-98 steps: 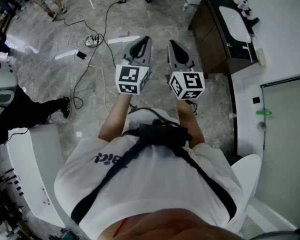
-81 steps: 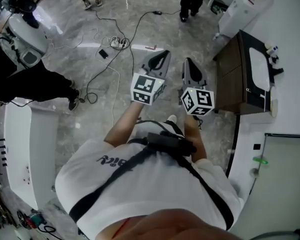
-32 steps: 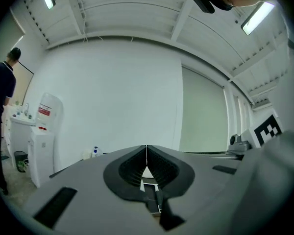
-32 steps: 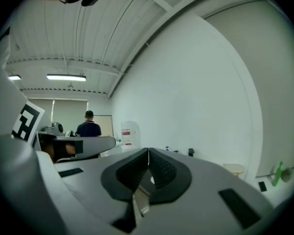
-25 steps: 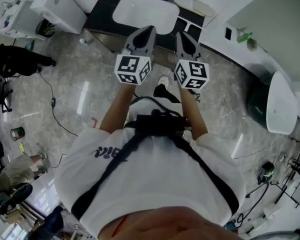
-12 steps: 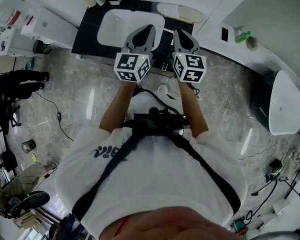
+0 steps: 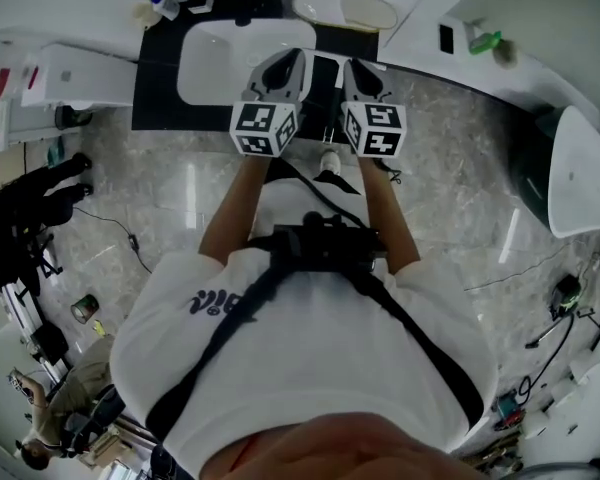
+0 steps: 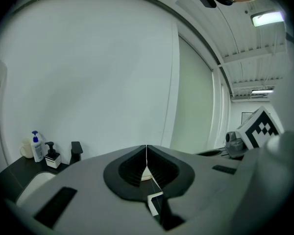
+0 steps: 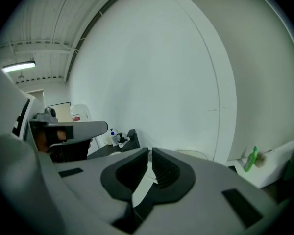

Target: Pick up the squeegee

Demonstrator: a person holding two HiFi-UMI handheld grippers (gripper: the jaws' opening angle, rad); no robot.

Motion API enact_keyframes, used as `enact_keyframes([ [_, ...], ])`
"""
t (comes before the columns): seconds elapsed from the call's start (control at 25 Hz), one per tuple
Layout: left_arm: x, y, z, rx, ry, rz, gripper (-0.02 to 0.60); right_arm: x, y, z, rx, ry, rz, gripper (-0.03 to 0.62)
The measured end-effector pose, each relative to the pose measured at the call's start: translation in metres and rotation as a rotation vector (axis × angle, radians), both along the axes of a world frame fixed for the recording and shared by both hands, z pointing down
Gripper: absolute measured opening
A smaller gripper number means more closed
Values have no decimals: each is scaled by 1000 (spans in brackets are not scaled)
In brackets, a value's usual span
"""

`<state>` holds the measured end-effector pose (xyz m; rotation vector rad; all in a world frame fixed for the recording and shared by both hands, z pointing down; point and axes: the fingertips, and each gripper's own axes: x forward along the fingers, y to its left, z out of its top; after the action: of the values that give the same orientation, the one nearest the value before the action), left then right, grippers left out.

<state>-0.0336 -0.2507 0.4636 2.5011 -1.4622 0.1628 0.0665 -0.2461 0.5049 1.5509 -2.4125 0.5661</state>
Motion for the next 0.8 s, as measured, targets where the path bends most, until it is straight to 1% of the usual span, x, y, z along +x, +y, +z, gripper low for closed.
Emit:
enact_keyframes([
  [0.24,6,-26,41,-76,-17,108,14,5,-4,59,-154,48,78,10],
  [0.32,7,-32,54,-101,-22,135,14,7,-5,79,-205,50,114,97],
  [0.36,7,-34,61,-114,-23,146,14,7,-4,88,-227,47,131,122],
  [0.52,7,-37,89,-174,-27,182,14,9,2,129,-312,71,170,145],
  [0.6,6,-39,102,-197,-35,195,14,7,5,154,-369,91,174,187],
  [0.8,5,-44,127,-234,-52,218,14,2,9,204,-472,126,179,202],
])
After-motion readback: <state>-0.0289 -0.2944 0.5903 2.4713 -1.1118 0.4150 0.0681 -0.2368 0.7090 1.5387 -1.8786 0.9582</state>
